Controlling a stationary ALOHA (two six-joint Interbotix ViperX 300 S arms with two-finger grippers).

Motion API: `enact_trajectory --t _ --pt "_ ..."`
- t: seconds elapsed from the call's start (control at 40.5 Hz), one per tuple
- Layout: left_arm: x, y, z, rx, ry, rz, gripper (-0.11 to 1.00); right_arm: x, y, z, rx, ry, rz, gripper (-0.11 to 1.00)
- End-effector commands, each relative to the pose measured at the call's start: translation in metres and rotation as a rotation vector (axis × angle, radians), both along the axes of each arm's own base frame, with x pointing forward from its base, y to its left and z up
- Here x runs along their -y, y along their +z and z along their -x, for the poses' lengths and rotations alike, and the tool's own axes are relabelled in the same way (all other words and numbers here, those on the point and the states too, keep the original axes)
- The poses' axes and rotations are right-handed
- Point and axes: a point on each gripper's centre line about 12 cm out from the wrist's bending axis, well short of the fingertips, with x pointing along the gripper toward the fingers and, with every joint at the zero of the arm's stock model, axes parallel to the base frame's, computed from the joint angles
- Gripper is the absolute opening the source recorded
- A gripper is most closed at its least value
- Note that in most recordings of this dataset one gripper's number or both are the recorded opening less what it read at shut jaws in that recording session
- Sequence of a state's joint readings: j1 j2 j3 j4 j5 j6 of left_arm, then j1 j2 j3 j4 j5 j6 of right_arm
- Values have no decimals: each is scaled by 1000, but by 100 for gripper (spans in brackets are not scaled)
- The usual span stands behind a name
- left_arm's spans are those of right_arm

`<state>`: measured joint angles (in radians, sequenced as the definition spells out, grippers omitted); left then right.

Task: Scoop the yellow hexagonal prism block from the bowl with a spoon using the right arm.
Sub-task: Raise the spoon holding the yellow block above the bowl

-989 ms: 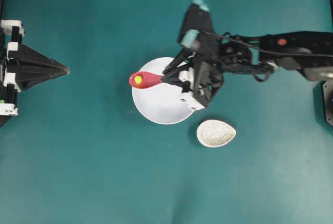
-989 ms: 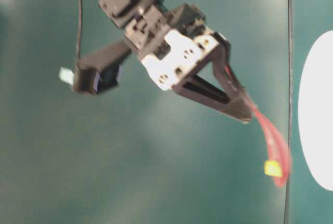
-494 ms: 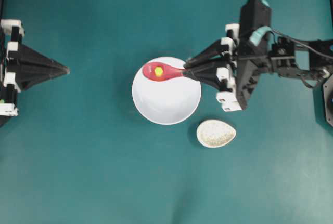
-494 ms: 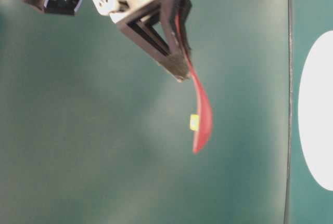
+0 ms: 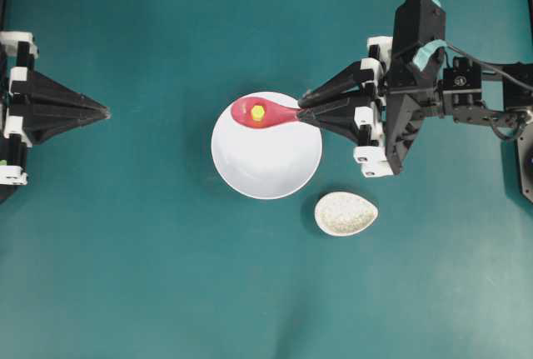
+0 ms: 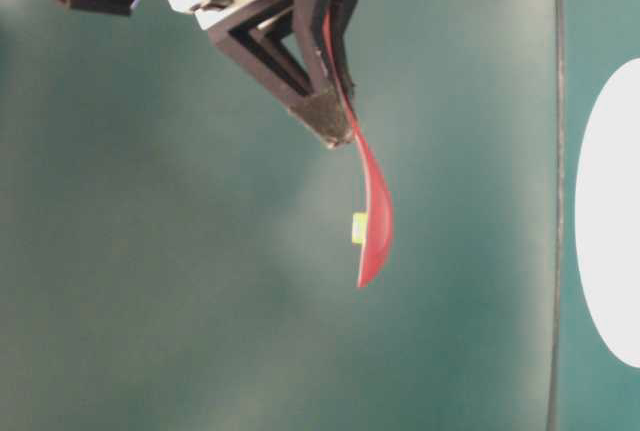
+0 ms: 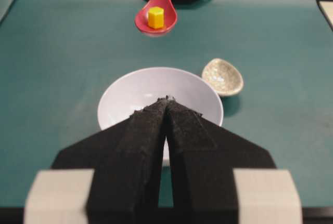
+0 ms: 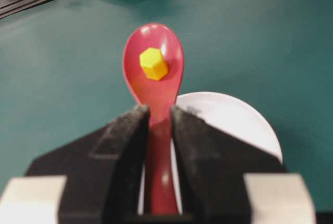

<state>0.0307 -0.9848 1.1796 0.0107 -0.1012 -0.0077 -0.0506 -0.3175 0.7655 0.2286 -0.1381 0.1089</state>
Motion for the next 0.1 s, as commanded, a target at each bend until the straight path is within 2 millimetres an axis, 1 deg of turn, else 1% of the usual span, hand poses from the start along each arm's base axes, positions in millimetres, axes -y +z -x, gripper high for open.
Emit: enact_trajectory --t 0.0,0.074 --pt "0 8 -1 27 -2 -5 0 0 11 0 34 2 3 21" --pt "0 9 0 29 -2 -2 0 -1 11 0 28 2 0 21"
